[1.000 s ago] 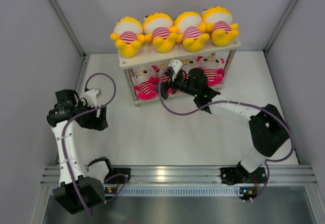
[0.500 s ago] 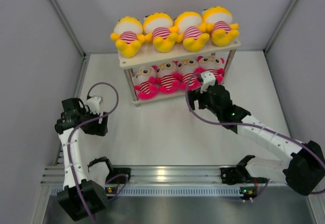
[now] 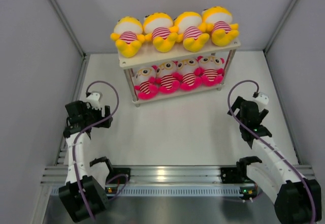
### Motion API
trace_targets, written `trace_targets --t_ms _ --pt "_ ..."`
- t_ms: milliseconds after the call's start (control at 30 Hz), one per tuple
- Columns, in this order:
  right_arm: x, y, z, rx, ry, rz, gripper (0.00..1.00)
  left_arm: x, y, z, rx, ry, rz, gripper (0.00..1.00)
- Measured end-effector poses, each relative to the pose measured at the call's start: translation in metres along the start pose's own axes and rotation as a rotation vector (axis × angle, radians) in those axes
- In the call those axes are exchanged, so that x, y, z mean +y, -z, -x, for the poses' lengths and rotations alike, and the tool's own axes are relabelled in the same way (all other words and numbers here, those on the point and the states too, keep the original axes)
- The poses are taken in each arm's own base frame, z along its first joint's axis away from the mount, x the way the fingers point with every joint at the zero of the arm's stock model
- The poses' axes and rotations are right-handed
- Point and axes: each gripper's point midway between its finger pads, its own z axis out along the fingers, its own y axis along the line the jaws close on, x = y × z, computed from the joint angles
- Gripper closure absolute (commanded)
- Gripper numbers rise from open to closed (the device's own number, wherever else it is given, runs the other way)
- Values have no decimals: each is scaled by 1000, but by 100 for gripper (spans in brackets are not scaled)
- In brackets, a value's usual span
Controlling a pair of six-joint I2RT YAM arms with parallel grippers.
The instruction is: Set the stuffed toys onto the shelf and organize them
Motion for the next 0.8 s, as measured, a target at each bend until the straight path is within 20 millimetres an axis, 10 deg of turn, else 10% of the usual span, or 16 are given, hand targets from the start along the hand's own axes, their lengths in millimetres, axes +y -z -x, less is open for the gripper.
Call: trace_targets --t_ms 167,800 --pt "-12 -3 4 -27 -67 -92 0 -12 -16 -30 55 53 -67 14" --pt "-5 -11 3 31 -34 -100 0 -10 -18 -11 -23 22 -68 14"
